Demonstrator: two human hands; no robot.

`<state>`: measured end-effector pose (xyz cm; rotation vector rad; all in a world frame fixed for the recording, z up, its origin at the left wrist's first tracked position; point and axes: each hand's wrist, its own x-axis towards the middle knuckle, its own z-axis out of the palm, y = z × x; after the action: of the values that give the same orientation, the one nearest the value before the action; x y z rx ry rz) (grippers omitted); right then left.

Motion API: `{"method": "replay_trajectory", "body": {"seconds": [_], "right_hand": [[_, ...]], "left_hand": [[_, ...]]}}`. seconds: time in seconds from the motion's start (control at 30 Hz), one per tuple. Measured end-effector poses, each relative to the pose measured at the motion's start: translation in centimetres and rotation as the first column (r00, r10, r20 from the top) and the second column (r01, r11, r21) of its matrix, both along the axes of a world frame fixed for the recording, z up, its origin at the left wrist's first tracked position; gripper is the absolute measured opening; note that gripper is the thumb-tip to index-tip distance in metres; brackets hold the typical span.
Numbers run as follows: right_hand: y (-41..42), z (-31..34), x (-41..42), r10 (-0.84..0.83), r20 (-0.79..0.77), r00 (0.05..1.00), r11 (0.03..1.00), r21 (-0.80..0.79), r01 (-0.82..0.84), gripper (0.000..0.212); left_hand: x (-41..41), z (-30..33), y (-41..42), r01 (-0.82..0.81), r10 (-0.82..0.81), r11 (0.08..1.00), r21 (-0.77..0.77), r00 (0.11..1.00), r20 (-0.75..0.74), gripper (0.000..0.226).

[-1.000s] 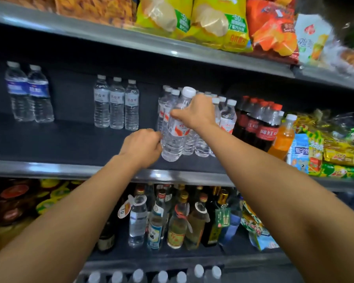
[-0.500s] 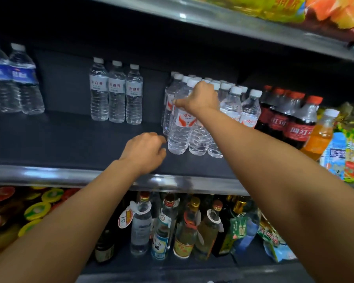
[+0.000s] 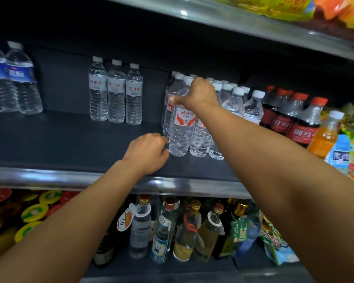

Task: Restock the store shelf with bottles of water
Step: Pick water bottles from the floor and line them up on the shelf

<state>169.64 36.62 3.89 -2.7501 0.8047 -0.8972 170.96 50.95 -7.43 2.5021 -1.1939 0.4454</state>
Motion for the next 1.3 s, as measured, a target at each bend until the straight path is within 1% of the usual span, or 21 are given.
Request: {"method": "replay_trajectory", "body": {"seconds": [0.1, 0.2, 0.23, 0.3, 0.4, 0.5, 0.57, 0.7, 0.83, 0.93, 1.13, 1.23, 1.3], "right_hand": [[-0.1, 0.0, -0.6, 0.022, -0.01, 1.0, 0.999, 0.026, -0.022, 0.063], [0.0, 0.2, -1.7, 0.046, -0.023, 0.999, 0.999, 0.016, -0.046, 0.048], [0.2, 0.2, -2.3, 0.053, -0.027, 0.998, 0.999, 0.004, -0.053, 0.047], [0.6, 0.0, -3.8, 0.063, -0.042, 0.997, 0.996, -0.061, -0.065, 0.048], [1.0, -1.1, -6.5, 0.107, -0.105, 0.989, 0.974, -0.19, -0.125, 0.034], [1.1, -3.2, -9.8, 0.186, -0.202, 0.961, 0.944, -0.236, -0.232, 0.033], [1.2, -4.8, -12.4, 0.224, -0.249, 0.942, 0.929, -0.236, -0.283, 0.035], [1.5, -8.4, -18.2, 0.266, -0.314, 0.912, 0.923, -0.192, -0.335, 0.035], [2.0, -12.8, -23.8, 0.255, -0.344, 0.904, 0.941, -0.127, -0.314, 0.03], [2.3, -16.5, -27.8, 0.247, -0.344, 0.906, 0.959, -0.045, -0.279, 0.033], [3.1, -24.6, -35.2, 0.208, -0.411, 0.888, 0.978, 0.116, -0.175, 0.03], [3.6, -29.0, -38.3, 0.186, -0.44, 0.879, 0.974, 0.197, -0.108, 0.029], [4.0, -31.6, -40.1, 0.188, -0.448, 0.874, 0.96, 0.27, -0.068, 0.036]], "left_hand": [[-0.4, 0.0, 0.2, 0.001, -0.001, 1.0, 0.007, 1.0, -0.001, 0.031], [-1.1, 0.2, 0.5, -0.003, 0.003, 1.0, 0.016, 1.0, 0.003, 0.031], [-1.4, 0.4, 0.7, -0.007, 0.006, 1.0, 0.02, 1.0, 0.009, 0.032], [-2.1, 0.7, 0.8, -0.016, 0.016, 1.0, 0.026, 1.0, 0.024, 0.032], [-3.7, 1.4, 1.0, -0.023, 0.022, 0.999, 0.029, 0.999, 0.043, 0.032], [-5.6, 1.7, 1.0, -0.026, 0.023, 0.998, 0.049, 0.998, 0.063, 0.03], [-7.3, 1.7, 1.0, -0.017, 0.013, 0.998, 0.055, 0.997, 0.074, 0.027], [-11.3, 0.6, 0.7, 0.017, -0.023, 0.997, 0.077, 0.997, 0.067, 0.018], [-15.7, -1.9, 0.5, 0.068, -0.073, 0.992, 0.106, 0.997, 0.04, 0.026], [-18.9, -4.7, 0.4, 0.131, -0.134, 0.982, 0.136, 0.991, 0.01, 0.022], [-24.9, -12.0, 0.2, 0.251, -0.222, 0.947, 0.202, 0.962, -0.157, 0.013], [-28.0, -16.1, 0.2, 0.262, -0.202, 0.927, 0.268, 0.952, -0.231, 0.017], [-29.7, -18.8, 0.2, 0.275, -0.189, 0.912, 0.304, 0.94, -0.285, 0.019]]}}
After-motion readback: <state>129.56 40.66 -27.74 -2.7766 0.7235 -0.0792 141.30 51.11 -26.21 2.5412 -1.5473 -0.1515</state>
